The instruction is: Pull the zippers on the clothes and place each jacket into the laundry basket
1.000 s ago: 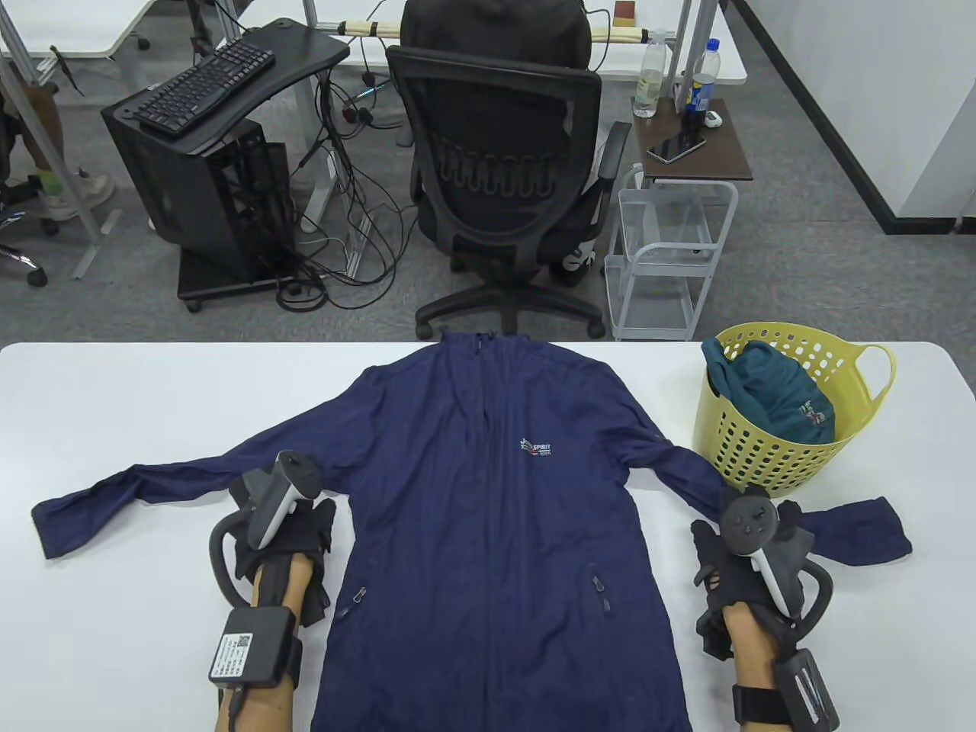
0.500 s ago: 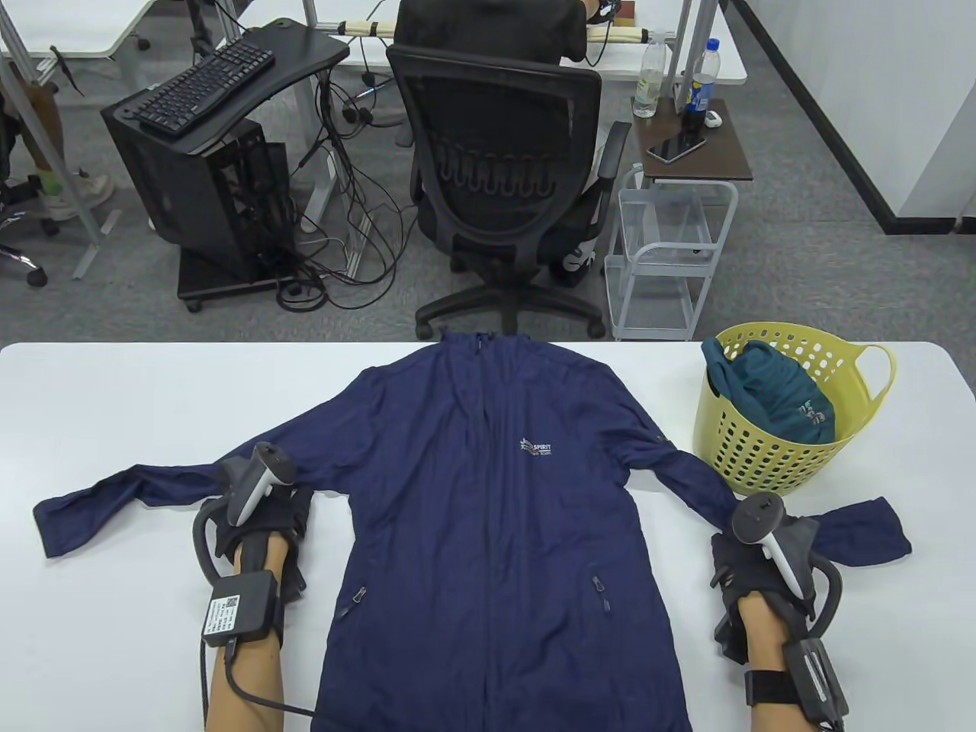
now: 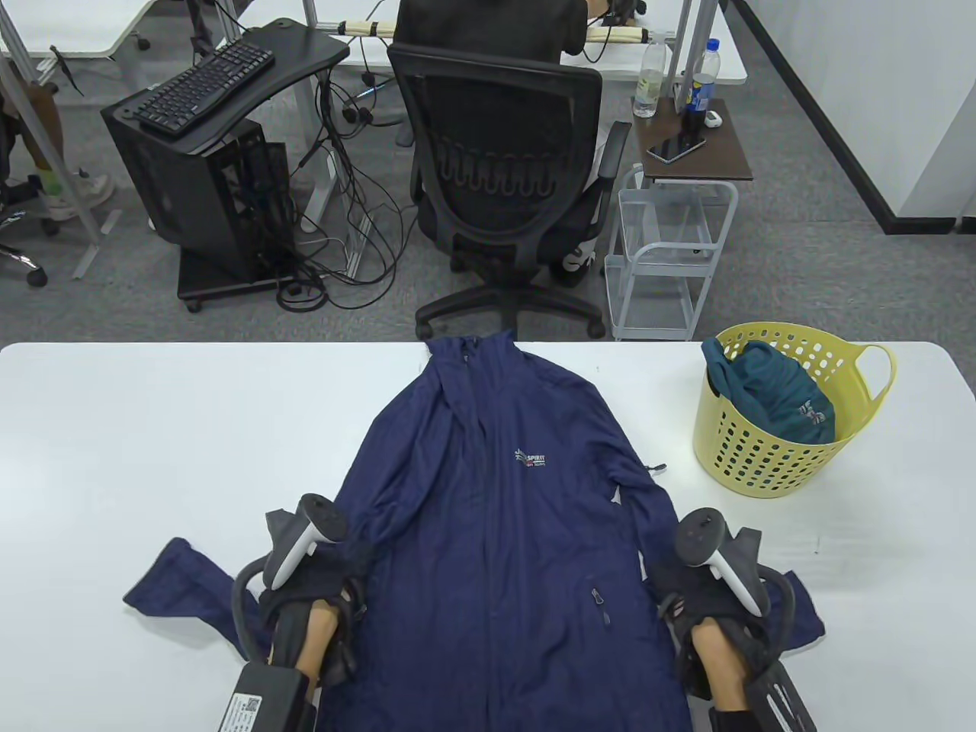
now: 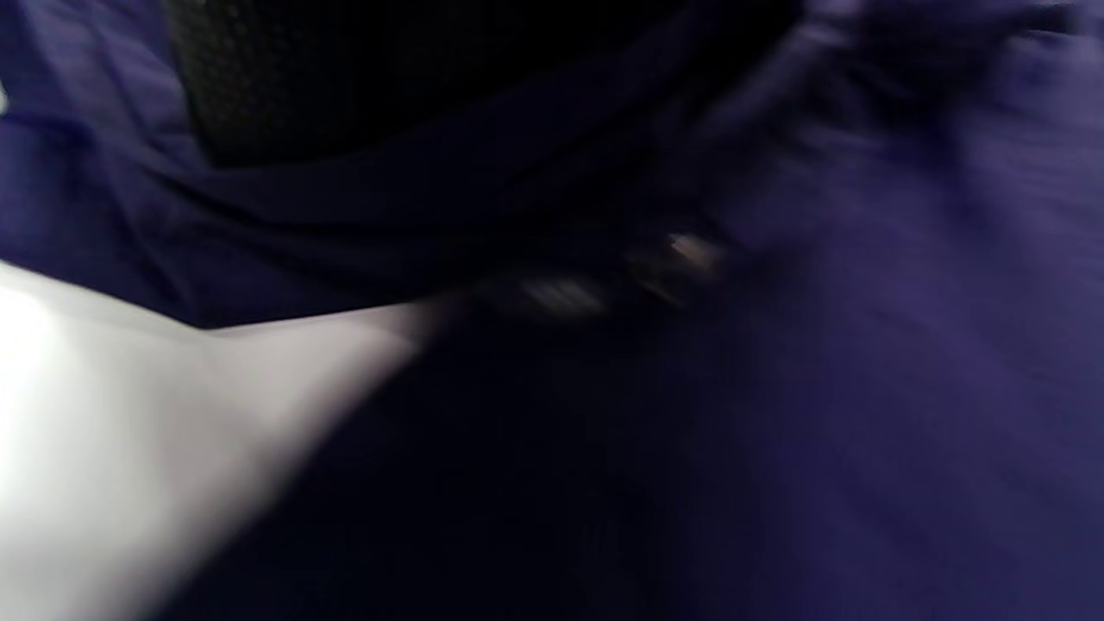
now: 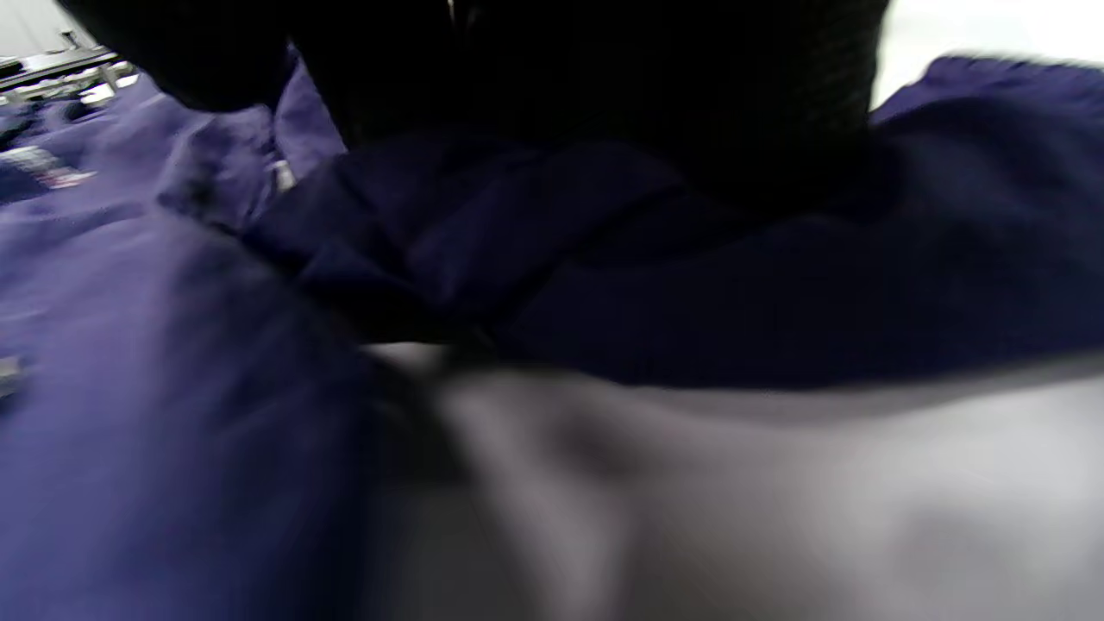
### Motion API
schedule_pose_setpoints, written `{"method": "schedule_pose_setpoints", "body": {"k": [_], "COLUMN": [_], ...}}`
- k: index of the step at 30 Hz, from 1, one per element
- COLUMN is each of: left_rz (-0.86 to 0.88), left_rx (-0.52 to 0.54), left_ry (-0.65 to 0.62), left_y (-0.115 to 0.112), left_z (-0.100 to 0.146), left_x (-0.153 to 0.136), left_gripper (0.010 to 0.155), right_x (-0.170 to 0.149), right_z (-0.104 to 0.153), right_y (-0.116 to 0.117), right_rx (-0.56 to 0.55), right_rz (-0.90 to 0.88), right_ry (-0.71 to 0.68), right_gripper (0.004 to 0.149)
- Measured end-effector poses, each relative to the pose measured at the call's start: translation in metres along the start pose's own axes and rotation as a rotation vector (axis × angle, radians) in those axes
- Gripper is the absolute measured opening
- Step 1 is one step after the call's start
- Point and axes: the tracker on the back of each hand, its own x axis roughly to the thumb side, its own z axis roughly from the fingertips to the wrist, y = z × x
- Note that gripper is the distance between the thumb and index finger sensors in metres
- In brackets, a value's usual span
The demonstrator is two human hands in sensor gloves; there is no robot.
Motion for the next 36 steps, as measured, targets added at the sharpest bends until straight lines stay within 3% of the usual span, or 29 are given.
{"method": "schedule_pose_setpoints", "body": {"k": [4,9,15,21,23,27,30,33,36], "left_rz": [0.014,0.214,0.471,0.779,0.818,0.790,0.806,0.785,0.771], "left_rx": [-0.116,-0.370,-0.645,-0.807,-0.844,-0.842,-0.850,-0.791,-0.701], "left_ry": [-0.188,-0.396,-0.597,-0.609,-0.620,-0.657,-0.688,-0.699,-0.756], "left_y": [-0.038,-0.080,-0.112,-0.125,-0.126,-0.126,-0.124,-0.118,-0.107], "left_z": [0.018,0.031,0.034,0.024,0.022,0.023,0.026,0.031,0.038], "left_x": [0.047,0.089,0.097,0.080,0.079,0.082,0.083,0.083,0.082], "left_gripper": [0.087,0.086,0.089,0.092,0.093,0.094,0.095,0.094,0.090], "right_x": [0.036,0.070,0.086,0.085,0.087,0.094,0.094,0.091,0.082], "right_z": [0.018,0.035,0.043,0.042,0.043,0.048,0.044,0.038,0.030], "right_y": [0.018,0.033,0.046,0.049,0.050,0.050,0.053,0.048,0.034], "right_rx": [0.092,0.149,0.231,0.303,0.335,0.259,0.150,0.103,0.033], "right_rz": [0.025,0.041,-0.045,-0.090,-0.073,0.000,0.023,-0.054,-0.249], "right_ry": [-0.112,-0.204,-0.288,-0.355,-0.375,-0.391,-0.394,-0.402,-0.408], "right_gripper": [0.059,0.062,0.083,0.083,0.085,0.080,0.060,0.052,0.047]}}
